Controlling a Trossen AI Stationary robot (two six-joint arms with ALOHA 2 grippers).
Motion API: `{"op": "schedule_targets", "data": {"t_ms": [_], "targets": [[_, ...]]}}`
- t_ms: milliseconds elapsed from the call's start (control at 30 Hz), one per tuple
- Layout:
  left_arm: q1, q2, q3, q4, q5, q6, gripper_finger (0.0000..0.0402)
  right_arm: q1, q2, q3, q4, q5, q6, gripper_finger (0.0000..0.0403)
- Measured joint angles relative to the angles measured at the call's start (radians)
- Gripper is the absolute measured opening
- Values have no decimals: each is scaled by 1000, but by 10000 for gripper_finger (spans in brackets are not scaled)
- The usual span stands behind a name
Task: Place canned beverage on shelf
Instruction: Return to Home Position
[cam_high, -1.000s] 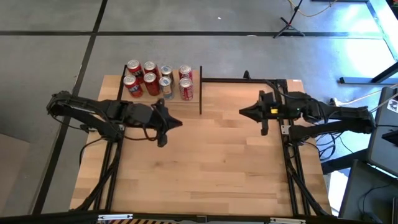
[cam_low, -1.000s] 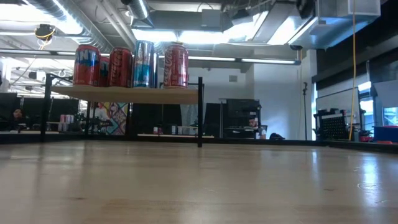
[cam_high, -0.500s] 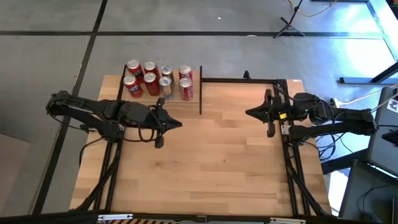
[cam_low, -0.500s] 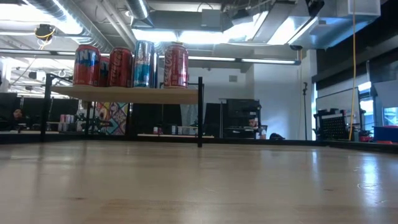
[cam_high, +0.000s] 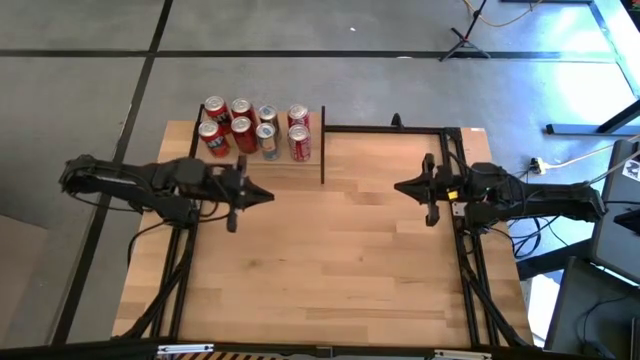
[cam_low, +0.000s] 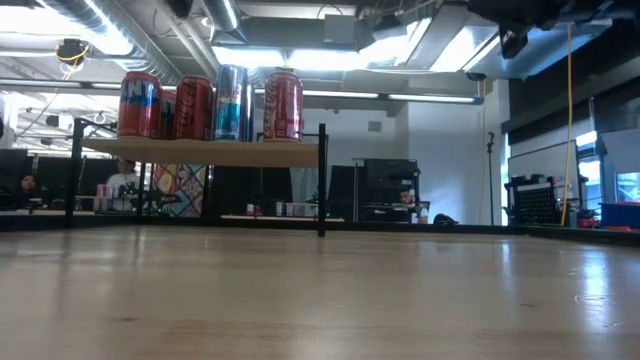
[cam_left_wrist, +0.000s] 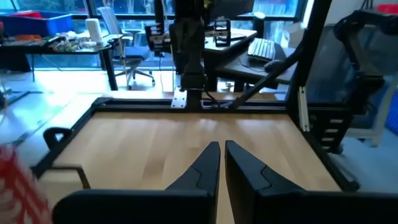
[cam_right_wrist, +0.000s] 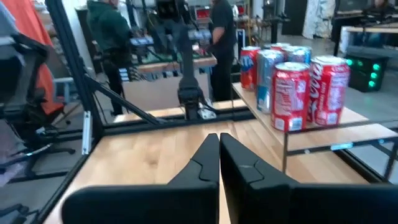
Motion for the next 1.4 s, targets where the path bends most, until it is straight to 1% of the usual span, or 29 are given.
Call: {"op": "schedule_targets", "data": {"t_ms": [100, 200, 333, 467, 600, 800, 967, 1067, 1200, 1267, 1400], "targets": [[0, -83, -86, 20, -5, -42, 14, 0, -10, -31, 29, 9, 4, 3], [-1, -157, -148, 22, -9, -54, 14, 0, -13, -60, 59, 18, 5, 3], [-1, -253, -221, 25, -9, -55, 14, 0, -16, -84, 74, -14, 8, 3], [-1, -335, -289, 30, -10, -44, 14, 0, -24, -126, 148, -49, 18, 3], [-1, -432, -363, 32, -14, -23, 14, 0, -56, -190, 210, -47, 33, 3], [-1, -561, -470, 30, -15, -53, 14, 0, -131, -280, 224, -47, 80, 3], [-1, -659, -519, 26, -20, -53, 14, 0, -190, -329, 223, -46, 101, 3], [-1, -723, -548, 29, -61, -50, 14, 0, -226, -355, 222, -45, 101, 3], [-1, -807, -610, 28, -81, -52, 14, 0, -266, -397, 224, -45, 106, 3], [-1, -829, -645, 32, -94, -59, 14, 0, -289, -417, 223, -45, 114, 3], [0, -827, -684, 40, -101, -82, 14, 0, -339, -452, 232, -45, 125, 3]]}}
